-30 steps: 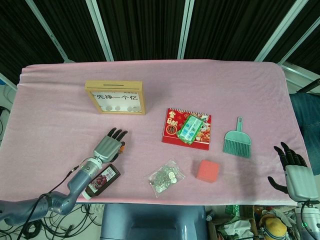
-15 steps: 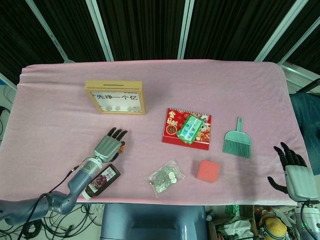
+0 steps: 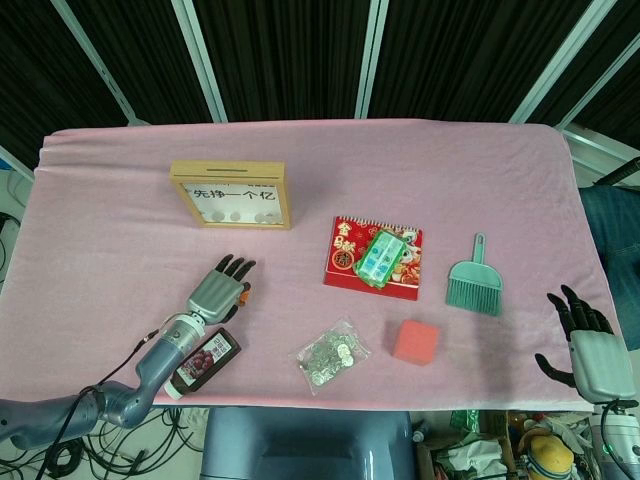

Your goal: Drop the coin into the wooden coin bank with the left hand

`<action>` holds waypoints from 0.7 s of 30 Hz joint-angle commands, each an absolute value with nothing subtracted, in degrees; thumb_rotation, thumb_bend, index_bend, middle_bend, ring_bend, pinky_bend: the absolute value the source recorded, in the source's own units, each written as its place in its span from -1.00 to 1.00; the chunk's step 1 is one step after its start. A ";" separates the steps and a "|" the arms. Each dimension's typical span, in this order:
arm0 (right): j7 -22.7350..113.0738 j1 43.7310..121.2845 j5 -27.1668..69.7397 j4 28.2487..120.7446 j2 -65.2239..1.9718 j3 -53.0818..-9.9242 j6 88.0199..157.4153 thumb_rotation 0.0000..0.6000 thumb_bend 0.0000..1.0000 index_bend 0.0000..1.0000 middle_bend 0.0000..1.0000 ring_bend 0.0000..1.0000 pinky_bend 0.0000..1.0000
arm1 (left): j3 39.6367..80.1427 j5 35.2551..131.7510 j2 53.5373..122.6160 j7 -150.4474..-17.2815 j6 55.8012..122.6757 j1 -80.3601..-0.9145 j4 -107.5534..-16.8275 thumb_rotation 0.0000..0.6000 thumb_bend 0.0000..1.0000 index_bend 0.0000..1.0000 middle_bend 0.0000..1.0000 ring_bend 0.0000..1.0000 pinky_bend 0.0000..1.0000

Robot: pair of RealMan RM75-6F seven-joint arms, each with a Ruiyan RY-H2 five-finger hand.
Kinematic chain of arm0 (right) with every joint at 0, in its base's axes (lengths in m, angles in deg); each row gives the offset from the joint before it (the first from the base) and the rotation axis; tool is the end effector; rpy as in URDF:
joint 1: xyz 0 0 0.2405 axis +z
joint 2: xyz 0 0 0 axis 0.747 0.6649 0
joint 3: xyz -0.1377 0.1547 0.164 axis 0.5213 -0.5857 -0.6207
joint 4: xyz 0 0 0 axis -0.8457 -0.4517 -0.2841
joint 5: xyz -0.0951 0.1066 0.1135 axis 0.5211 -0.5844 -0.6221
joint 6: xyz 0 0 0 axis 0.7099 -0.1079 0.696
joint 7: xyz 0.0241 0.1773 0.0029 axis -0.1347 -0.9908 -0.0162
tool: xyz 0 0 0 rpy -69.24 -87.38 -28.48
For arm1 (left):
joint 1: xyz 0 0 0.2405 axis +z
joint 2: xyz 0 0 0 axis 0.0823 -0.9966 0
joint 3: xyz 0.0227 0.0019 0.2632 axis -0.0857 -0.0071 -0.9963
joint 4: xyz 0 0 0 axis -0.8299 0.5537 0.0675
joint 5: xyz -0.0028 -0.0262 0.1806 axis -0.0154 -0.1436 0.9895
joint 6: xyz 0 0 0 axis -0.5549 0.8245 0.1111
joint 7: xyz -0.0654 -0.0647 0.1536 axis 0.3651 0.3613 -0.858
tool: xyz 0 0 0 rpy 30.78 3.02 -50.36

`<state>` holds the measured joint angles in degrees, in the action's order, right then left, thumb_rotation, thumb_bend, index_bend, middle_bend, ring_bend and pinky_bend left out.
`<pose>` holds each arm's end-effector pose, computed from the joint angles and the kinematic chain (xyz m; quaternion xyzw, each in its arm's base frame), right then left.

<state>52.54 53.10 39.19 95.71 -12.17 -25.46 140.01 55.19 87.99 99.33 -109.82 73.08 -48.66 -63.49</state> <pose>-0.3148 -0.2166 0.1831 0.5872 -0.4071 0.3457 0.6083 -0.1773 0.3625 -0.0564 -0.8258 -0.3042 -0.2545 0.4010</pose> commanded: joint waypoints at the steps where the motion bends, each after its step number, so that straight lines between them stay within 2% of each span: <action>1: 52.58 53.12 39.12 95.75 -12.15 -25.46 139.93 1.00 -0.68 -0.74 -1.00 -0.80 -0.68 | 55.24 88.23 99.29 -109.80 73.38 -48.64 -63.57 1.00 -0.18 -0.31 -0.93 -1.00 -1.00; 21: 52.88 53.29 38.37 96.34 -11.83 -25.37 139.10 1.00 -0.68 -0.73 -0.98 -0.80 -0.68 | 55.46 89.56 100.00 -109.26 75.33 -48.32 -62.53 1.00 -0.18 -0.33 -0.93 -1.00 -1.00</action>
